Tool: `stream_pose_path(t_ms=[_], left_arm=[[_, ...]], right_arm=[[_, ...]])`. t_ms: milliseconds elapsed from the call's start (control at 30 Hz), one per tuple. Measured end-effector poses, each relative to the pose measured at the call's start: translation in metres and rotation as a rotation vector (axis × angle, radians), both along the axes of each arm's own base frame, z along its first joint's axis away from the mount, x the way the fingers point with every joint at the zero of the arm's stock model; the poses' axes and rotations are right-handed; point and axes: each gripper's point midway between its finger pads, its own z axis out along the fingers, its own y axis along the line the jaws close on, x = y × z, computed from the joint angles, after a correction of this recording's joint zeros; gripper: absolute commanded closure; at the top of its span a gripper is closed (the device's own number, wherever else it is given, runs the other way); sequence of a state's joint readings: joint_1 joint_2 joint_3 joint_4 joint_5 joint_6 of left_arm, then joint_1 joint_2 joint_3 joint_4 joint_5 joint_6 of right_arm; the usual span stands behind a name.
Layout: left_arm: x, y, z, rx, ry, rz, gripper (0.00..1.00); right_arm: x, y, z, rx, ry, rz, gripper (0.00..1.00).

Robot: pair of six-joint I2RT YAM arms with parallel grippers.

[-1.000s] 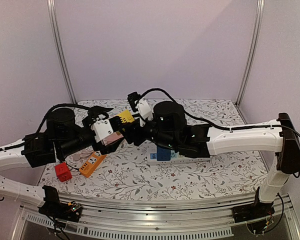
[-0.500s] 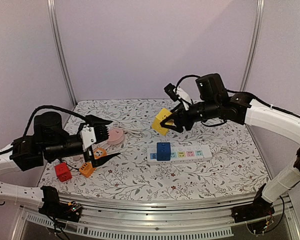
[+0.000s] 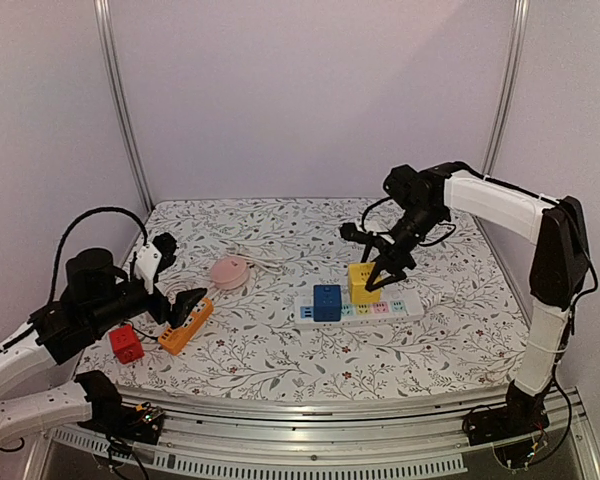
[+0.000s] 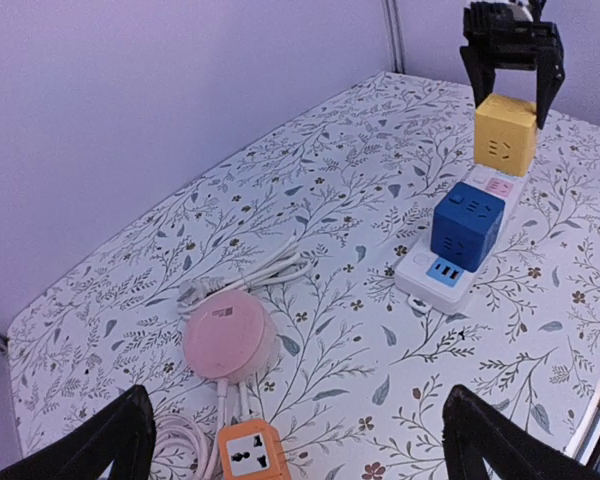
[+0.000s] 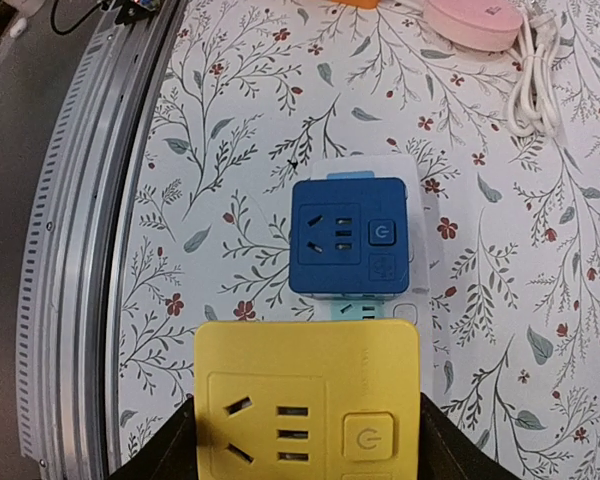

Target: Insert the plug

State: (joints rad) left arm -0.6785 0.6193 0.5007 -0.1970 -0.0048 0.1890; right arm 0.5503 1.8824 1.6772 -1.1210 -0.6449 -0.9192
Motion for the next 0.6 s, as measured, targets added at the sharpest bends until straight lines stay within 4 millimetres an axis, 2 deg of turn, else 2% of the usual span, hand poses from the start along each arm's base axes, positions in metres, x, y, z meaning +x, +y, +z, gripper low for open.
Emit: stream_pose_path(t_ms=[133, 200, 367, 600], left_arm=[[0.017, 0.035, -0.026, -0.099, 0.08, 0.178, 0.0], [0.021, 0.046, -0.037, -0.138, 0.118, 0.229, 0.01], [0.026, 0.056, -0.04, -0.208, 0.144, 0.275, 0.01], [0.03, 0.055, -0.036, -0.241, 0.143, 0.276, 0.01]], right_arm=[[-0.011, -0.009, -0.031, -0.06, 0.041, 0.099, 1.0], [-0.013, -0.012, -0.036, -0.07, 0.035, 0.119, 1.0], [-0.013, -0.014, -0.044, -0.074, 0.016, 0.144, 1.0], [0.004, -0.013, -0.049, -0.041, -0.028, 0.123, 1.0]])
